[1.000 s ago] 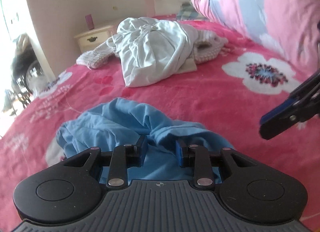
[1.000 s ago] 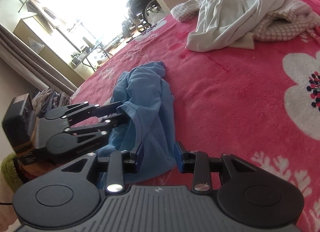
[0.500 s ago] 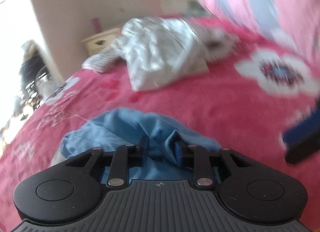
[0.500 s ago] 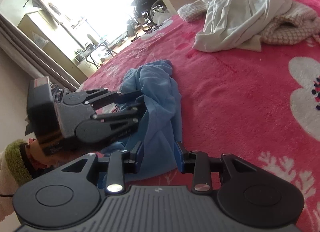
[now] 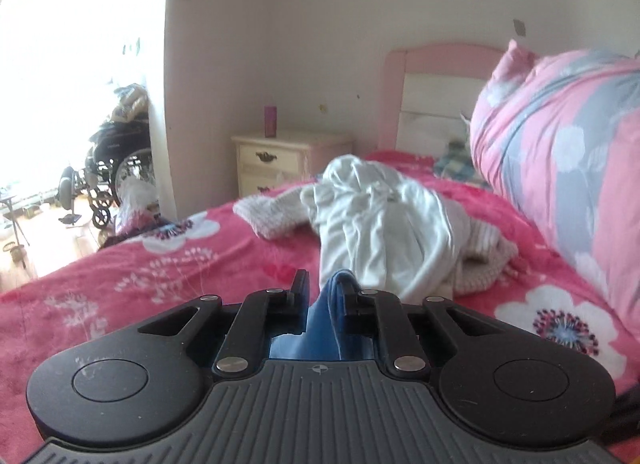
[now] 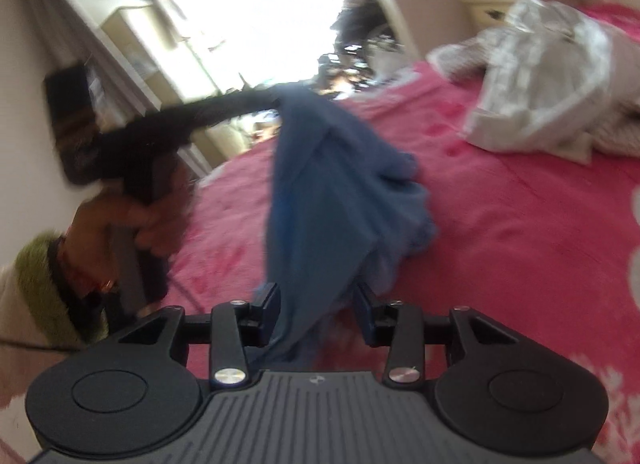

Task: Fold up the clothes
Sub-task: 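Raise the blue T-shirt with both grippers, pulling it apart to unfurl it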

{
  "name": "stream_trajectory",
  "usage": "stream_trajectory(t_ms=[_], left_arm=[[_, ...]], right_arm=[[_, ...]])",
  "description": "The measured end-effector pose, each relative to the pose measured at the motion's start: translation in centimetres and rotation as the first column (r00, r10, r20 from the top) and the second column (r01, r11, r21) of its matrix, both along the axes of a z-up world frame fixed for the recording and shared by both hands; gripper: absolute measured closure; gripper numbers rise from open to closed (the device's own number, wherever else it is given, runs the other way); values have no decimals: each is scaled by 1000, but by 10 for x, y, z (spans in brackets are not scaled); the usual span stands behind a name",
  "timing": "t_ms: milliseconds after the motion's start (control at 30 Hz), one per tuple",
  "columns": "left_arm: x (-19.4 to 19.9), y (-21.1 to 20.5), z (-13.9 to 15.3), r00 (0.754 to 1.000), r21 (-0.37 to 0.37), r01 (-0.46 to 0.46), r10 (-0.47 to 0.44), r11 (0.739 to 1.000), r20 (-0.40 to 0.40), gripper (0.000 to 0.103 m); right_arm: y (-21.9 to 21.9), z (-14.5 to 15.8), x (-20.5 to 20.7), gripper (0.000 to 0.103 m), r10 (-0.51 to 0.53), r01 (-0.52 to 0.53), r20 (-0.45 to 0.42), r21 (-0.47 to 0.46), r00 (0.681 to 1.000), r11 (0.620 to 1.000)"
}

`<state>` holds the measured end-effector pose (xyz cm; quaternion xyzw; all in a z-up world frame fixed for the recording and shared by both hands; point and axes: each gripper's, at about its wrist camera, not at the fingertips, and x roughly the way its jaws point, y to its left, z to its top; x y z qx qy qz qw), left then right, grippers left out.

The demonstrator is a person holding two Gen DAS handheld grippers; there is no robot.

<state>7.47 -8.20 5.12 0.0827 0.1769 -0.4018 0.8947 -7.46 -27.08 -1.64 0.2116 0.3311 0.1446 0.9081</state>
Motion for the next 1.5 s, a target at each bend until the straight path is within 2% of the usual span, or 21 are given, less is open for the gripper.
stream_trajectory(t_ms=[67,267,433,600,733,800,867,967,1133,1267,1367,1433,1500], left_arm=[[0,1,2,1000,-3,-1,1,1000,6,90],[0,3,1,1000,-5,-8,8,1000,9,90],[0,6,2,1000,-40,-22,22,999,-2,90],[-1,14,14,999,-96,-38,35,995,-28,92],[-7,15,23,999,-118,-41,40,992,-10,92],[-9,16,28,999,-129,-49,49,990,-6,92],[-10,19,34,998,-143,-69,70,987,0,93],[-11,30,46,993,-173,-113,116,978,9,94],[-19,67,71,984,-249,-174,176,953,-13,94],[-26,98,88,978,-311,-207,204,927,-45,94],[-28,111,88,975,-340,-221,199,914,-97,94],[-25,107,78,970,-307,-237,208,922,-124,94],[-21,99,60,961,-260,-259,223,930,-162,94]], right_arm=[[13,1,5,49,43,-43,12,-11,999,999],[36,-13,29,49,96,-95,-27,24,995,995],[37,-28,46,49,50,-40,-107,96,993,995],[30,-48,56,53,25,17,-211,192,977,981],[25,-53,57,60,11,44,-224,242,975,969],[25,-54,58,69,8,49,-218,251,976,967],[24,-51,58,91,-3,49,-206,216,978,975],[16,-33,50,96,-19,43,-152,161,988,986],[-5,41,22,97,27,-25,47,-29,999,999],[-28,100,1,98,116,-105,150,-82,982,991],[-39,134,-8,98,206,-186,209,-111,956,976],[-46,137,-2,99,223,-204,201,-109,954,973],[-56,123,13,96,171,-156,158,-97,973,983]])
